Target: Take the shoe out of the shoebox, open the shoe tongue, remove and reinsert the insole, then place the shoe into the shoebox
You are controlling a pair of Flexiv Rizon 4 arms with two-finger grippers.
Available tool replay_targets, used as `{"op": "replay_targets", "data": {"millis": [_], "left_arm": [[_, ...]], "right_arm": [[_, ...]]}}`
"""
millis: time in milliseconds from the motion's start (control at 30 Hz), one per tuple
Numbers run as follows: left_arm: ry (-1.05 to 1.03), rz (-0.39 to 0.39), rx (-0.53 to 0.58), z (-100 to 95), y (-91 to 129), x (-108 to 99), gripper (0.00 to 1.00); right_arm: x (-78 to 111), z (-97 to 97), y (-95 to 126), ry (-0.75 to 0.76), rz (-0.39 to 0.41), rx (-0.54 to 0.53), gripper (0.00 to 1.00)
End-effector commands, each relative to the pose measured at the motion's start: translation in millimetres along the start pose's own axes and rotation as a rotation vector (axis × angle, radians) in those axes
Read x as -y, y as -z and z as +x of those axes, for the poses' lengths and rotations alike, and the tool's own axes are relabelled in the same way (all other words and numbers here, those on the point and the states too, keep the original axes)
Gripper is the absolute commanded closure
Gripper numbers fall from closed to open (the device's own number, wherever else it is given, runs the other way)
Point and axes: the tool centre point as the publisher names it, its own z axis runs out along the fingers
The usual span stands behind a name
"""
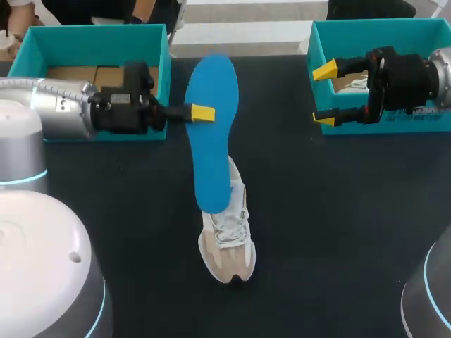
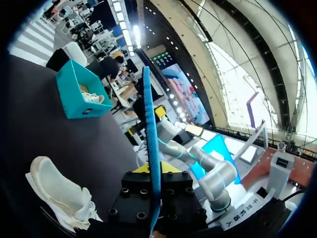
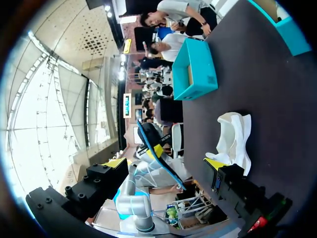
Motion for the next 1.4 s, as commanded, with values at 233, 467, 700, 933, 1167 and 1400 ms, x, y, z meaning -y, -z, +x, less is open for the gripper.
{"op": "replay_targets", "data": {"millis": [233,467,700,933,1167,1400], "left_arm": [[0.394,0.011,-0.112,-16.5,-2.0,-2.1,1.0],[0.391,0.01,-0.139,-25.4,-5.7,-1.9,1.0],[0.384,0.004,-0.121,-32.7,-6.9,-2.6,1.0],[0.398,0.008,-0.108,-37.1,-7.7,-3.2,1.0],[0.413,0.016,-0.108,-35.0,-7.9,-3.4,1.0],[0.413,0.016,-0.108,-35.0,-7.9,-3.4,1.0]], "right_arm": [[0.8,0.2,-0.7,-0.001,-0.002,0.001,0.0],[0.8,0.2,-0.7,-0.001,-0.002,0.001,0.0],[0.8,0.2,-0.7,-0.001,-0.002,0.001,0.0],[0.8,0.2,-0.7,-0.001,-0.002,0.001,0.0],[0.8,0.2,-0.7,-0.001,-0.002,0.001,0.0],[11.5,11.5,-10.5,-0.09,-0.098,0.231,0.0]]}}
